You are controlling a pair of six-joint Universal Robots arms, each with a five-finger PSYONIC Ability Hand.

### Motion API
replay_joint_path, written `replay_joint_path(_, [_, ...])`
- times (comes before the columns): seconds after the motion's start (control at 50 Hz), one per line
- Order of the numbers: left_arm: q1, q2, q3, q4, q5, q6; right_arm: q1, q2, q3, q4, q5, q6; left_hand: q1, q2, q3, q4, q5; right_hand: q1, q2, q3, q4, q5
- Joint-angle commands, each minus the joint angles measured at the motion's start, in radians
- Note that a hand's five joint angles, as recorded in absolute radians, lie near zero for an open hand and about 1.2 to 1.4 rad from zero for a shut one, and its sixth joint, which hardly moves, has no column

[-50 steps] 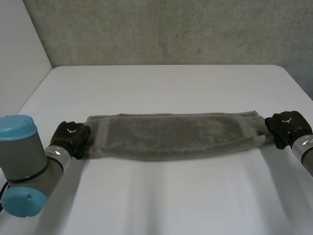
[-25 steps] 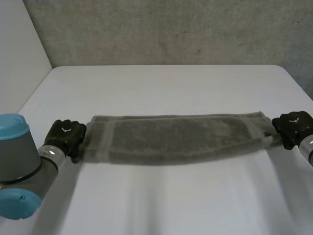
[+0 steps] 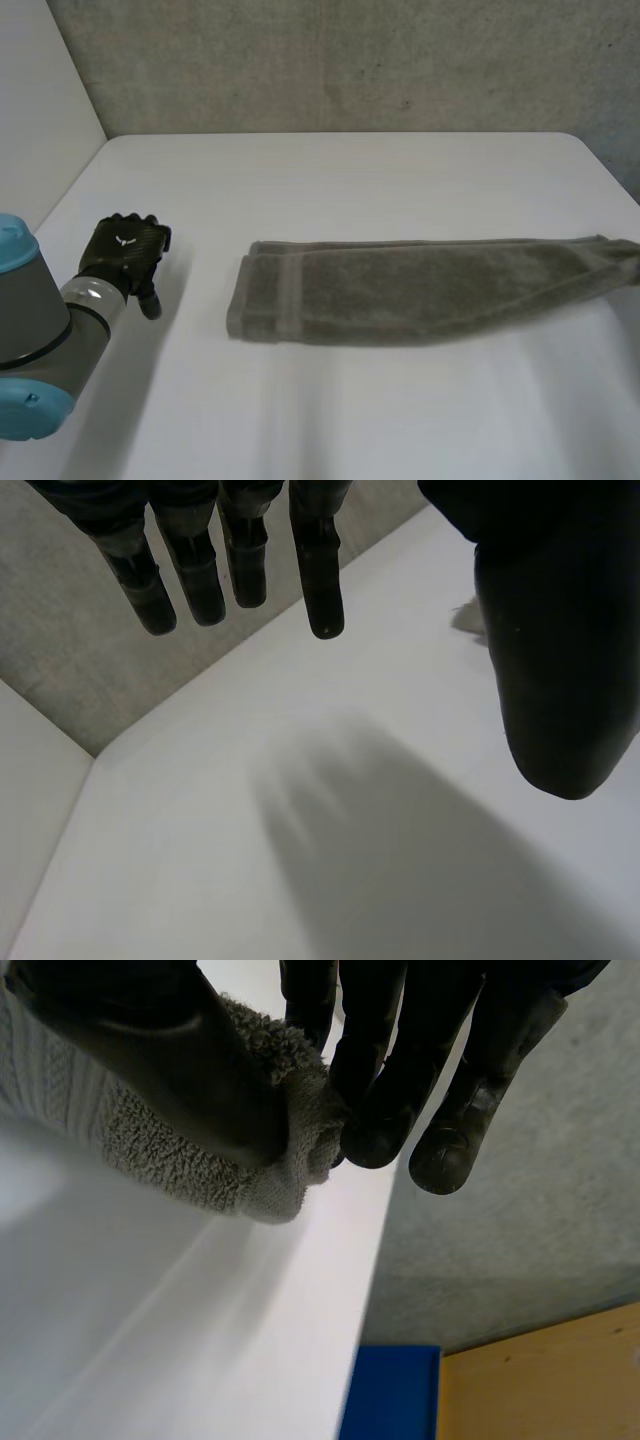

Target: Fold the towel.

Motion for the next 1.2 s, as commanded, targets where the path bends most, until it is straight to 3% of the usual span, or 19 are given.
replay_joint_path(0.02, [-0.013,0.015,0.034,0.000,0.000,-0.038,0.216,-0.030,-0.172,0.103,0.092,0.058,-0.061,-0.058,-0.059,-0.067,-0.024,0.085,0.106,0.051,0.055,0.074])
replay_joint_path(0.06, [-0.014,0.023,0.044,0.000,0.000,-0.055,0.390,-0.028,-0.260,0.125,0.167,0.103,-0.061,-0.058,-0.059,-0.067,-0.024,0.085,0.106,0.051,0.055,0.074])
replay_joint_path(0.12, [-0.016,0.039,0.057,0.000,0.000,-0.092,0.484,-0.023,-0.299,0.129,0.196,0.116,-0.061,-0.058,-0.059,-0.067,-0.024,0.085,0.106,0.051,0.055,0.074])
replay_joint_path(0.16, [-0.016,0.044,0.064,0.000,0.000,-0.107,0.686,0.012,-0.369,0.131,0.245,0.117,-0.061,-0.058,-0.059,-0.067,-0.024,0.085,0.106,0.051,0.055,0.074])
replay_joint_path(0.18, [-0.017,0.046,0.067,0.000,0.000,-0.120,0.687,0.012,-0.369,0.131,0.245,0.117,-0.061,-0.058,-0.059,-0.067,-0.024,0.085,0.106,0.051,0.055,0.074])
replay_joint_path(0.22, [-0.017,0.047,0.068,0.000,0.000,-0.127,0.891,0.103,-0.443,0.126,0.285,0.117,-0.061,-0.058,-0.059,-0.067,-0.024,0.085,0.106,0.051,0.055,0.074])
replay_joint_path(0.24, [-0.017,0.050,0.067,0.000,0.000,-0.130,0.892,0.104,-0.443,0.126,0.285,0.117,-0.061,-0.058,-0.059,-0.067,-0.024,0.085,0.106,0.051,0.055,0.074])
replay_joint_path(0.28, [-0.017,0.052,0.067,0.000,0.000,-0.130,1.051,0.205,-0.529,0.125,0.316,0.117,-0.061,-0.058,-0.059,-0.067,-0.024,0.085,0.106,0.051,0.055,0.074])
replay_joint_path(0.44, [-0.014,0.047,0.057,0.000,0.000,-0.132,1.220,0.465,-0.711,0.135,0.337,0.114,-0.061,-0.058,-0.059,-0.067,-0.024,0.085,0.106,0.051,0.055,0.074])
replay_joint_path(0.5, [-0.014,0.047,0.053,0.000,0.000,-0.131,1.231,0.490,-0.724,0.138,0.337,0.119,-0.061,-0.058,-0.059,-0.067,-0.024,0.085,0.106,0.051,0.055,0.074])
replay_joint_path(0.52, [-0.014,0.047,0.053,0.000,0.000,-0.130,1.236,0.503,-0.730,0.140,0.336,0.122,-0.061,-0.058,-0.059,-0.067,-0.024,-0.045,-0.024,-0.078,-0.074,-0.056])
replay_joint_path(0.54, [-0.014,0.046,0.051,0.000,0.000,-0.130,1.238,0.504,-0.728,0.141,0.336,0.125,-0.064,-0.061,-0.061,-0.070,-0.027,-0.438,-0.418,-0.472,-0.468,-0.450])
replay_joint_path(0.56, [-0.014,0.046,0.053,0.000,0.000,-0.130,1.238,0.504,-0.728,0.141,0.336,0.125,-0.064,-0.061,-0.061,-0.070,-0.027,-0.442,-0.421,-0.476,-0.472,-0.454])
replay_joint_path(0.58, [-0.014,0.046,0.053,0.000,0.000,-0.130,1.236,0.500,-0.724,0.144,0.337,0.127,-0.064,-0.061,-0.061,-0.070,-0.027,-0.814,-0.794,-0.848,-0.844,-0.826])
replay_joint_path(0.6, [-0.016,0.043,0.054,0.000,0.000,-0.130,1.233,0.484,-0.721,0.148,0.337,0.136,-0.061,-0.058,-0.059,-0.067,-0.024,-0.995,-0.975,-1.029,-1.025,-1.007])
replay_joint_path(0.72, [-0.022,0.038,0.083,0.001,0.000,-0.132,1.195,0.374,-0.695,0.181,0.334,0.217,-0.061,-0.058,-0.059,-0.067,-0.024,-1.079,-1.059,-1.113,-1.109,-1.091])
replay_joint_path(0.84, [-0.076,0.035,0.114,0.001,-0.001,-0.140,1.064,0.197,-0.581,0.240,0.293,0.334,-0.061,-0.058,-0.059,-0.067,-0.024,-1.074,-1.053,-1.107,-1.103,-1.085])
replay_joint_path(0.94, [-0.129,0.032,0.113,0.003,-0.001,-0.140,0.873,0.038,-0.283,0.220,0.192,0.358,-0.061,-0.058,-0.059,-0.067,-0.024,-1.012,-0.991,-1.046,-1.042,-1.024])
replay_joint_path(1.2, [-0.183,0.018,0.102,0.005,-0.003,-0.137,0.644,-0.013,0.209,-0.033,0.061,0.361,-0.061,-0.058,-0.059,-0.067,-0.024,-0.827,-0.806,-0.861,-0.857,-0.839])
